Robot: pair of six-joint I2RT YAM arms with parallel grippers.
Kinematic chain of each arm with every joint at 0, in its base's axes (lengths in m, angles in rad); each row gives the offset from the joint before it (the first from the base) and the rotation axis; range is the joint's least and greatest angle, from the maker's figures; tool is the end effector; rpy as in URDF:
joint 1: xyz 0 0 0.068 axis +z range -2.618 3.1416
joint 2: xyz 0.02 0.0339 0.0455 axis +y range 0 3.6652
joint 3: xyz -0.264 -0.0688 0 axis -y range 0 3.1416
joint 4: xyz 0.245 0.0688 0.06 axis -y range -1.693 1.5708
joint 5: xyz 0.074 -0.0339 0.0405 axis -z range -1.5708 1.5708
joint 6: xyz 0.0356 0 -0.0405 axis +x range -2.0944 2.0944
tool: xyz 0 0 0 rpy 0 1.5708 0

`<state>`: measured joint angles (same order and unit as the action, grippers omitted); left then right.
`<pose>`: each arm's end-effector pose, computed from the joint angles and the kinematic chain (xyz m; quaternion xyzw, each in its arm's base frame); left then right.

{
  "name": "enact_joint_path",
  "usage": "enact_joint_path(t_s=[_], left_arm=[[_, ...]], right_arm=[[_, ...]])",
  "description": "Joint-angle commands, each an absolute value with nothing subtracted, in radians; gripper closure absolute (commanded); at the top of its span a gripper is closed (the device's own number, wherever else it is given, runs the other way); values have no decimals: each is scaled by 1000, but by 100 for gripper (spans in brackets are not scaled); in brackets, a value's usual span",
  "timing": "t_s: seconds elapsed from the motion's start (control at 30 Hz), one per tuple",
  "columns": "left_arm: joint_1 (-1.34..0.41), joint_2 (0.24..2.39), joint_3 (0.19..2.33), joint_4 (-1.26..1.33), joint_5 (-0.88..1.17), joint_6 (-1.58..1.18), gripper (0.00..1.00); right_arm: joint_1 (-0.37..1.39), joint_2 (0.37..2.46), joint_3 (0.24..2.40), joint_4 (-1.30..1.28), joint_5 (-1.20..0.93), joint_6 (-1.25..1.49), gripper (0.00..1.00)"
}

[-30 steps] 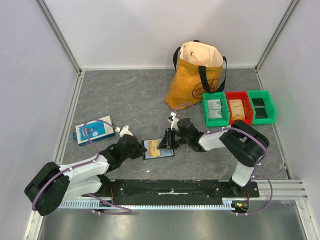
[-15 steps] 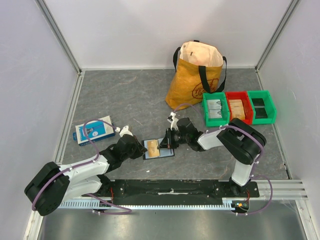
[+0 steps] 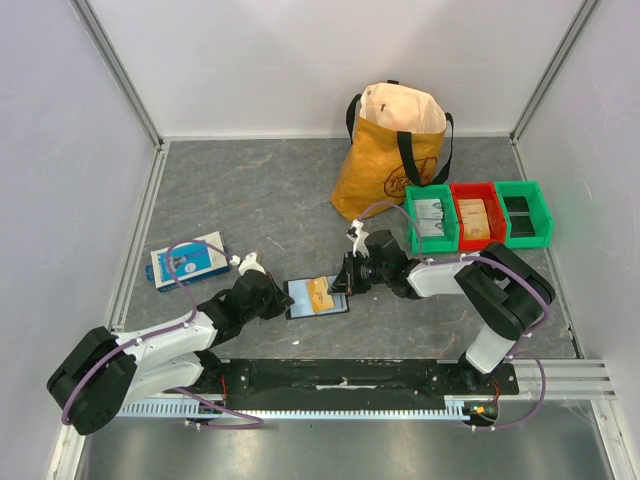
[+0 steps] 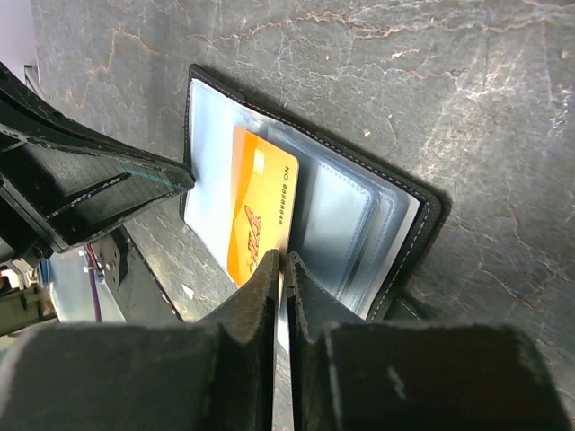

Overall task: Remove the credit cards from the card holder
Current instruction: Remove the credit card from the card holder.

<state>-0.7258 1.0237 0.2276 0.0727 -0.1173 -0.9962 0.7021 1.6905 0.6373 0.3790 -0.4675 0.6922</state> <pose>0.1366 -0.1156 0.1335 -0.1465 0.8985 -0.2765 0.3080 0.2244 0.2109 0.1264 -0.1047 0.8762 0.4307 0.1892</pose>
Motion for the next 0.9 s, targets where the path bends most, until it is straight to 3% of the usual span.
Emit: enact_joint_path(t_s=[0.0, 0.43, 0.87], left_arm=[[-723, 1025, 239, 55, -86, -968, 98], [-724, 983, 423, -34, 46, -893, 90], [-724, 1262, 425, 124, 58, -913, 98]], right_arm=[[701, 1710, 683, 362, -486, 669, 87], [701, 1721, 686, 357, -485, 664, 95], [701, 1712, 687, 360, -492, 667, 96]])
